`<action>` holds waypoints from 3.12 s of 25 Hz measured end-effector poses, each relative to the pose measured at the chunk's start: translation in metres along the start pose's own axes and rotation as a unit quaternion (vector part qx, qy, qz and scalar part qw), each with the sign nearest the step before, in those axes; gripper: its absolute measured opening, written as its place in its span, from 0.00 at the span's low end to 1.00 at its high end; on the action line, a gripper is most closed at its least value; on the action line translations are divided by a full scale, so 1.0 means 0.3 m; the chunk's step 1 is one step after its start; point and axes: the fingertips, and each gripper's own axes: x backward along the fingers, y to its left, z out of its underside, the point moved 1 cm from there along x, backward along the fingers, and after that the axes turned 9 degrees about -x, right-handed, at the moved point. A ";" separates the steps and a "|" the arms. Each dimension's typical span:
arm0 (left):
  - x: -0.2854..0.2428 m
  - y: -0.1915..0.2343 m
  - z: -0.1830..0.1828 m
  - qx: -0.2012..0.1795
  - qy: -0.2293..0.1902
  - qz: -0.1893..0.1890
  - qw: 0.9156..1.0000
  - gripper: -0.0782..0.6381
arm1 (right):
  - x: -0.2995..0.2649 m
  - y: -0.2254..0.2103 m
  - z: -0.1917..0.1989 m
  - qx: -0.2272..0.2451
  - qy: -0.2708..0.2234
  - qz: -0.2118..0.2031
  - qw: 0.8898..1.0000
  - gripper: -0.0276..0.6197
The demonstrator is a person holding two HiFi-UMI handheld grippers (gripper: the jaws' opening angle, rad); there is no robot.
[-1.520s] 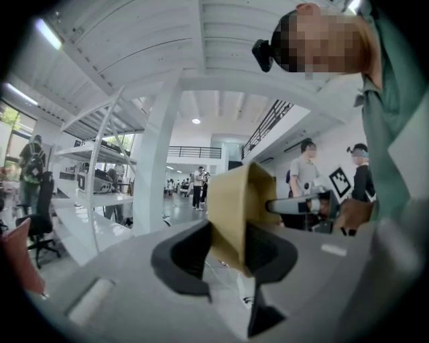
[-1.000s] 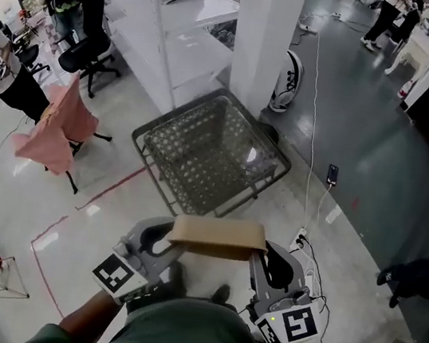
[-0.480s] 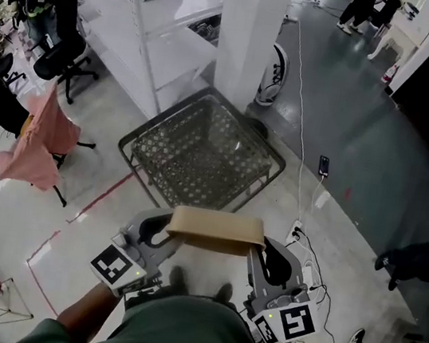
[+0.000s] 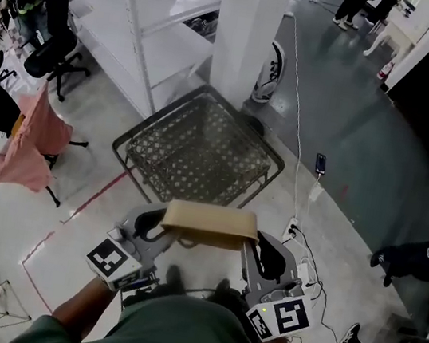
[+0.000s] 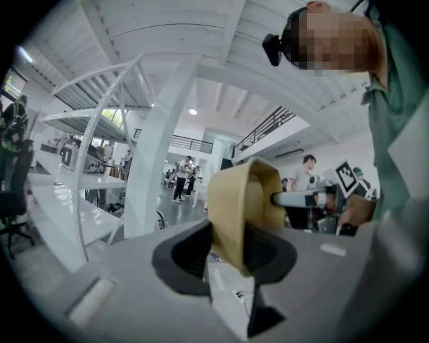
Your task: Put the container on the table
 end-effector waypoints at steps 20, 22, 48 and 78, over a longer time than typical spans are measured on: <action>-0.355 -0.108 -0.029 -0.003 0.024 -0.037 0.999 0.27 | 0.046 -0.404 -0.041 -0.017 0.018 -0.029 0.999 0.13; -0.367 -0.115 -0.020 -0.001 0.026 -0.043 0.999 0.27 | 0.048 -0.420 -0.033 -0.019 0.022 -0.034 0.999 0.13; -0.247 0.170 0.232 0.056 0.085 -0.102 0.990 0.26 | -0.288 -0.345 0.197 -0.051 0.088 -0.058 0.993 0.13; -0.490 0.277 0.604 0.110 0.137 -0.056 0.983 0.26 | -0.467 -0.634 0.502 -0.119 0.166 -0.001 0.979 0.11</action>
